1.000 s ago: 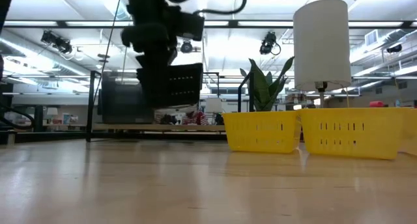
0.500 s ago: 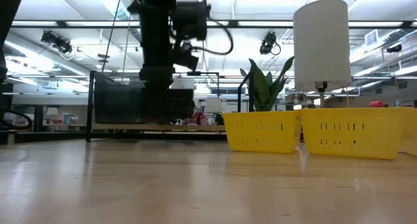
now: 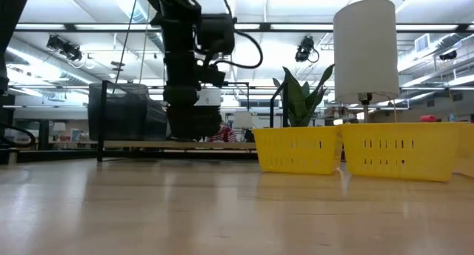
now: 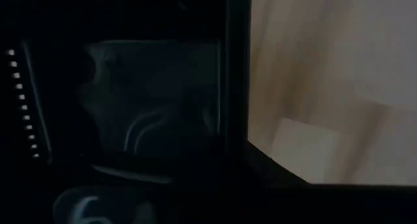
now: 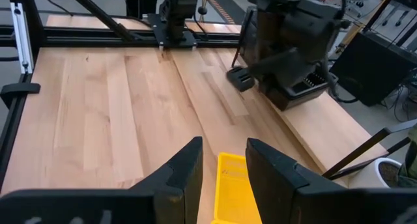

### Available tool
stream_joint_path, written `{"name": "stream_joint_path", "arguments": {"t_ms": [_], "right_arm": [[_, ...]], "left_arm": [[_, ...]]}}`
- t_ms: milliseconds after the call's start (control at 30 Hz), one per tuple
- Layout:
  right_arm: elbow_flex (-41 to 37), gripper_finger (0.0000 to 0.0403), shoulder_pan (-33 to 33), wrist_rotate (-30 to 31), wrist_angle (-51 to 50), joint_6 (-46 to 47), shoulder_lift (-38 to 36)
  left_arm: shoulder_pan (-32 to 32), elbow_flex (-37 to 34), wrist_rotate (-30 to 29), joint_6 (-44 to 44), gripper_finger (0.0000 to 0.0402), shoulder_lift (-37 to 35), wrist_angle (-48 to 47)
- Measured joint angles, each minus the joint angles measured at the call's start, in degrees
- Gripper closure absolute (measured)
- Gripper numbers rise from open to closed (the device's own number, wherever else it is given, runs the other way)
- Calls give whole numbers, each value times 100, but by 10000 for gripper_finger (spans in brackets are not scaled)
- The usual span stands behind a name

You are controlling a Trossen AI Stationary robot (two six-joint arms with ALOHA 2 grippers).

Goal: Stack baskets on shelf by color
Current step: Put the stacked black baskets on the shelf, then adjust the stacked gray bins on the shelf

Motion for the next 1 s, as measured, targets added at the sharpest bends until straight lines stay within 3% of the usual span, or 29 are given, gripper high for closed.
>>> {"name": "stream_joint_path", "arguments": {"t_ms": [133,267,400,600,800,900,1000], "right_arm": [[0,280,4,3,-2,-1,0],[0,280,4,4,-2,-1,0],[0,280,3,4,-7,-1,0],[0,280,4,4,-9,-14,0],[0,280,4,6,-2,-6,0],[0,280,7,4,24,12,0],[0,280,41,4,36,17,-2]], "left_arm": [[320,0,54,288,387,0,1],[630,0,620,692,370,0,24],[695,0,527,607,351,0,0],[470,60,608,554,266,0,-50],[362,768,649,263,183,-59,-704],[447,1101,617,408,177,-243,-1239],[664,1237,394,463,195,-536,-1792]]}}
